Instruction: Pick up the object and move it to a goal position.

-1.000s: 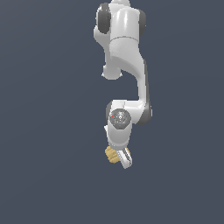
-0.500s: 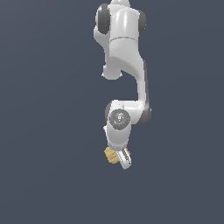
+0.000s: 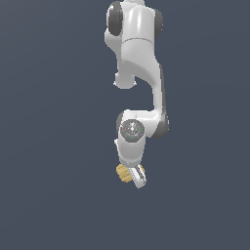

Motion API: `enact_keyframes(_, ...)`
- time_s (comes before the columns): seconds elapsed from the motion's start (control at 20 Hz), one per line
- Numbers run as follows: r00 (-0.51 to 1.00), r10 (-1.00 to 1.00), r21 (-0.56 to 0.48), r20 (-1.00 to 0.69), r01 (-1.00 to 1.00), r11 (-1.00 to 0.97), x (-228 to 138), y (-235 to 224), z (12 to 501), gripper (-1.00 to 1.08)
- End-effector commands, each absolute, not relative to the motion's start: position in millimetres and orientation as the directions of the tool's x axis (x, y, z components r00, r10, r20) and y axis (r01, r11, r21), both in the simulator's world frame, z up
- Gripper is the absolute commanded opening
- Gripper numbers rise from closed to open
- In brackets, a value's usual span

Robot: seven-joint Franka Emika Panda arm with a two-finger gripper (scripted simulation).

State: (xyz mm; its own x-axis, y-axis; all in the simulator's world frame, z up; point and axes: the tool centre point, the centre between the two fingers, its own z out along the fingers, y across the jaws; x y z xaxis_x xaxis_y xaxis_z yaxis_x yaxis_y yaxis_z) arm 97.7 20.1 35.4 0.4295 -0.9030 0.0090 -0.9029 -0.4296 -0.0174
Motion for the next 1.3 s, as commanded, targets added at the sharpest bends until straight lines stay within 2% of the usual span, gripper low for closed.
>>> enact_keyframes(0.0, 0.429, -0.903, -0.01, 0.006, -0.903, -0.429, 93, 16, 37, -1.0)
enact_keyframes(0.5, 0.429, -0.903, -0.009, 0.003, -0.903, -0.429, 76, -14, 93, -1.0)
enact_keyframes(1.25, 0.429, -0.903, -0.006, -0.001, -0.903, -0.429, 31, -97, 248, -1.0)
